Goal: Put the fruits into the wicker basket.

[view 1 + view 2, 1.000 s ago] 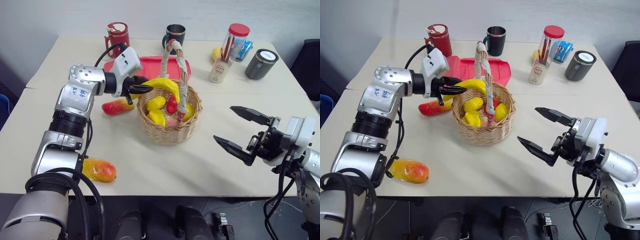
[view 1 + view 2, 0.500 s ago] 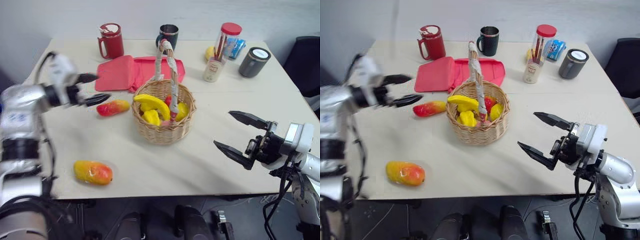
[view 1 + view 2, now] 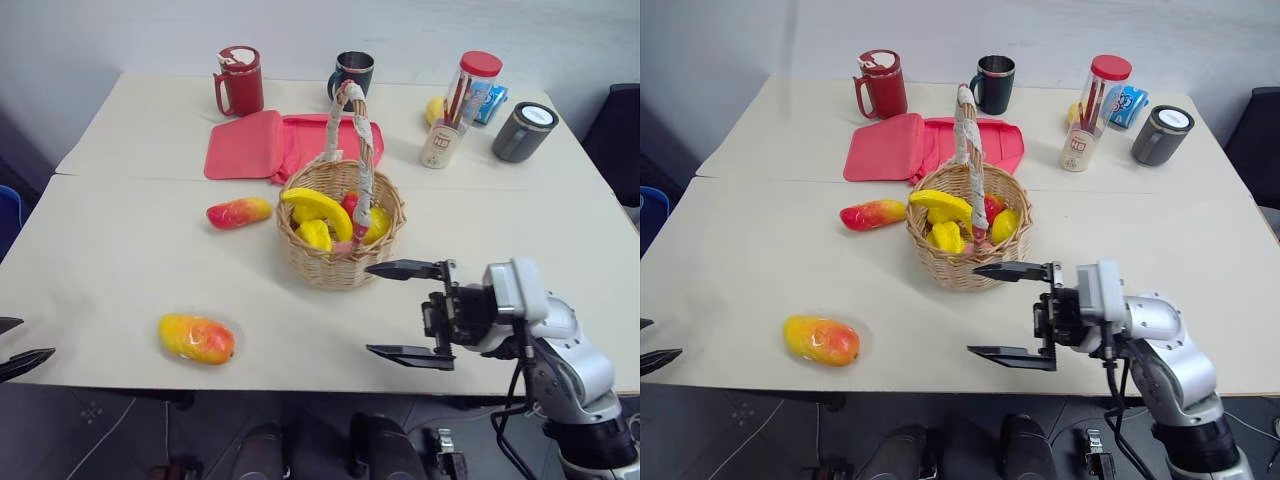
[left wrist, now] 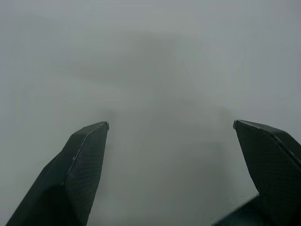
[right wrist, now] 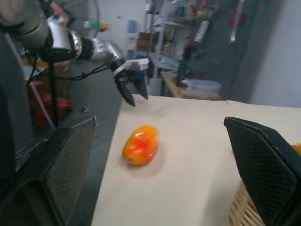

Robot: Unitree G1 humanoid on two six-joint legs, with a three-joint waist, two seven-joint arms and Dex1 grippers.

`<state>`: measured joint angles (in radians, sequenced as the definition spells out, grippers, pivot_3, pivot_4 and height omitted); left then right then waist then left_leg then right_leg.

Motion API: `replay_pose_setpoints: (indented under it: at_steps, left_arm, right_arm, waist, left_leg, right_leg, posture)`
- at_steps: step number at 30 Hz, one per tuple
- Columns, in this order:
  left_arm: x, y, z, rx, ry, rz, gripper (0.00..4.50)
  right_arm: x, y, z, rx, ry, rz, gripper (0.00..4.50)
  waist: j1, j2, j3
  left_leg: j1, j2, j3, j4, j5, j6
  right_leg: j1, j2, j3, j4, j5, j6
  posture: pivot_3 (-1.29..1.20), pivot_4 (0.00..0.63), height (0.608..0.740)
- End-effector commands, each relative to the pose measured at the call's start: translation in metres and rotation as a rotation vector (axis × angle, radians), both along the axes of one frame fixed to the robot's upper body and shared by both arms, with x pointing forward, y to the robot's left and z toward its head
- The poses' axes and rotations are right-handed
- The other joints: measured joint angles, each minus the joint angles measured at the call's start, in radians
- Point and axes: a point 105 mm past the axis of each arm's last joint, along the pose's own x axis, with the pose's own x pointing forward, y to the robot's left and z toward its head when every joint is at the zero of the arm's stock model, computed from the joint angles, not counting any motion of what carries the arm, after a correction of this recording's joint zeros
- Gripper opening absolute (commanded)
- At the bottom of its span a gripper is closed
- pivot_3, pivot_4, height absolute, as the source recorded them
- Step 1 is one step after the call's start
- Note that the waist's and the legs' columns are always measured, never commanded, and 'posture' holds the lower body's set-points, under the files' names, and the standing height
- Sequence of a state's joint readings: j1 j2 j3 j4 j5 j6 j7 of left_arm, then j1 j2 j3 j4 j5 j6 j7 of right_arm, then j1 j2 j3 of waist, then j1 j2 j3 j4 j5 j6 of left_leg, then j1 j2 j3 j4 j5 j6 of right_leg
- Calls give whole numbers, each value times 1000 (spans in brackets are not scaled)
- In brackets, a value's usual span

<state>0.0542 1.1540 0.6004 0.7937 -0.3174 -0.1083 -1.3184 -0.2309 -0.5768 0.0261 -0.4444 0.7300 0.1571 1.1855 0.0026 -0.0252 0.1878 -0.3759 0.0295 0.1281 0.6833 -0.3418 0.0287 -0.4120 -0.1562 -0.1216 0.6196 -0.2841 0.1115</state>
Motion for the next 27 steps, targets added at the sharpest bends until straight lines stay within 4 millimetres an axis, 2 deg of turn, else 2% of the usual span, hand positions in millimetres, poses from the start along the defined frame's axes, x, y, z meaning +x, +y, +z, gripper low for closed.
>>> replay_pose_setpoints:
  at_steps: [1, 3, 4, 6, 7, 10, 14, 21, 25, 27]
  left_arm:
    - [15, -42, 29, -43, -116, -213, 4472]
    - [20, -65, 36, -72, -116, -307, 4472]
    - [29, -99, 40, -41, -75, -446, 4472]
    - [34, -157, 41, 51, 6, -712, 4472]
    - [34, -176, 42, 80, 29, -798, 4472]
    - [35, -208, 37, 71, 91, -936, 4472]
    - [40, -219, 21, 132, 158, -1013, 4472]
    - [40, -208, -2, 241, 271, -1039, 4472]
    - [44, -200, -13, 297, 268, -1026, 4472]
    - [45, -200, -15, 294, 257, -1014, 4093]
  right_arm:
    - [4, -1, 7, 1, -31, -13, 4500]
    - [6, -3, 8, -6, -31, -16, 4500]
    - [7, -4, 9, -13, -32, -20, 4500]
    - [10, -6, 11, -23, -34, -34, 4500]
    - [11, -6, 11, -26, -34, -39, 4500]
    - [14, -8, 12, -32, -43, -66, 4500]
    - [15, -11, 14, -40, -48, -98, 4500]
    - [14, -19, 15, -41, -43, -165, 4500]
    - [13, -18, 14, -33, -36, -175, 4500]
    - [14, -17, 14, -31, -35, -175, 4500]
  waist:
    - [3, 0, 0]
    - [3, 0, 0]
    - [-5, 0, 0]
    - [-10, 1, 1]
    - [-5, 1, 1]
    - [-6, 3, 1]
    - [-28, 5, 2]
    - [-27, 5, 2]
    - [-27, 5, 2]
    - [-27, 5, 2]
  left_leg:
    - [0, 0, 0, 0, 0, -1]
    - [0, 0, -1, 0, -1, -2]
    - [0, 0, -1, 0, -1, -2]
    - [1, 1, 2, -1, -1, -2]
    - [0, 0, 2, -1, -1, -1]
    - [1, 0, 4, 0, 0, 0]
    - [3, 2, 10, -1, 0, -1]
    - [3, 5, 10, -1, 0, -3]
    - [3, 5, 11, 0, -1, -2]
    - [3, 5, 11, 0, -1, -2]
  right_leg:
    - [0, -3, -1, 0, 0, 0]
    - [0, -7, -3, 1, -1, -2]
    - [0, -7, -4, 1, -1, -2]
    - [0, -4, -13, 5, -1, -3]
    - [0, -3, -13, 5, -1, -3]
    - [1, 5, -9, 3, 1, -1]
    - [-1, 9, -7, 4, 0, -2]
    - [-2, 11, -6, 4, -1, -4]
    - [-2, 10, -5, 4, -1, -3]
    - [-2, 10, -5, 4, -1, -3]
  posture:
    - [0, 150, 740]
    - [0, 150, 740]
    - [0, 150, 740]
    - [0, 150, 740]
    - [0, 150, 740]
    - [0, 150, 740]
    - [0, 150, 740]
    - [0, 150, 740]
    - [0, 150, 740]
    - [0, 150, 740]
